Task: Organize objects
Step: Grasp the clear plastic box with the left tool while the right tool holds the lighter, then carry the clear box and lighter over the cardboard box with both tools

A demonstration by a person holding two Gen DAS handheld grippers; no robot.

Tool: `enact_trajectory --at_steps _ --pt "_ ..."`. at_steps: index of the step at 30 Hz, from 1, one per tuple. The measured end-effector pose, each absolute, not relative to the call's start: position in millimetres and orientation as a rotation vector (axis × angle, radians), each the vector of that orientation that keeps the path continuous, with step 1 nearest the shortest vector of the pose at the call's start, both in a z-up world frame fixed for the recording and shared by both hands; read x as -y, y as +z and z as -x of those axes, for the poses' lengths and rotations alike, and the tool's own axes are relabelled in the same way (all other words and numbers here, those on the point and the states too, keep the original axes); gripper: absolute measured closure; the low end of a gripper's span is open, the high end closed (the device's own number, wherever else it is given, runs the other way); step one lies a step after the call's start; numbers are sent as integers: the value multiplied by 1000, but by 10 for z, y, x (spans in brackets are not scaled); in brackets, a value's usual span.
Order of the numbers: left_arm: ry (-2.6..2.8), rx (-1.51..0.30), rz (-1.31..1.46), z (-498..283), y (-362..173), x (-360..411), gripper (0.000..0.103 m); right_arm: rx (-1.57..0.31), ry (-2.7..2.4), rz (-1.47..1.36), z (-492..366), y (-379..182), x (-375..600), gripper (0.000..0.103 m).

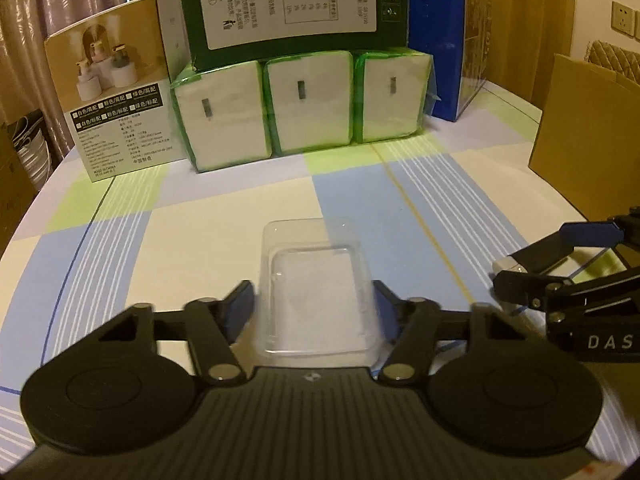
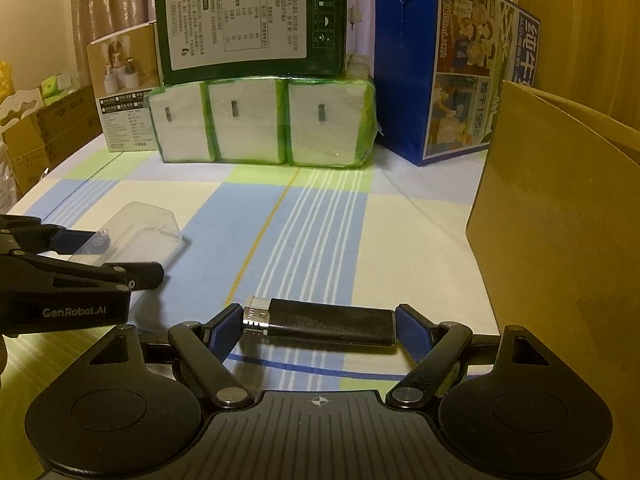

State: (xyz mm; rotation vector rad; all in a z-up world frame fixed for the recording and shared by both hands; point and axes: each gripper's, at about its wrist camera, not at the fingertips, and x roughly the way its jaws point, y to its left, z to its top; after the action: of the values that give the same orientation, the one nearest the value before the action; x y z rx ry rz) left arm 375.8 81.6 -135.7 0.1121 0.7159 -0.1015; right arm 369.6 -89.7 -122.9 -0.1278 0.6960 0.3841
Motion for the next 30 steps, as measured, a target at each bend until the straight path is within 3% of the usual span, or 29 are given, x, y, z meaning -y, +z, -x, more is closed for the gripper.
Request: enact_trajectory --at_steps 15,30 --pt "-30 -736 -25 -3397 -1012 -842 52 -668 405 87 -3400 -854 985 24" --pt "3 -711 90 -1944 -174 -359 52 -642 448 67 -1795 -71 1539 24"
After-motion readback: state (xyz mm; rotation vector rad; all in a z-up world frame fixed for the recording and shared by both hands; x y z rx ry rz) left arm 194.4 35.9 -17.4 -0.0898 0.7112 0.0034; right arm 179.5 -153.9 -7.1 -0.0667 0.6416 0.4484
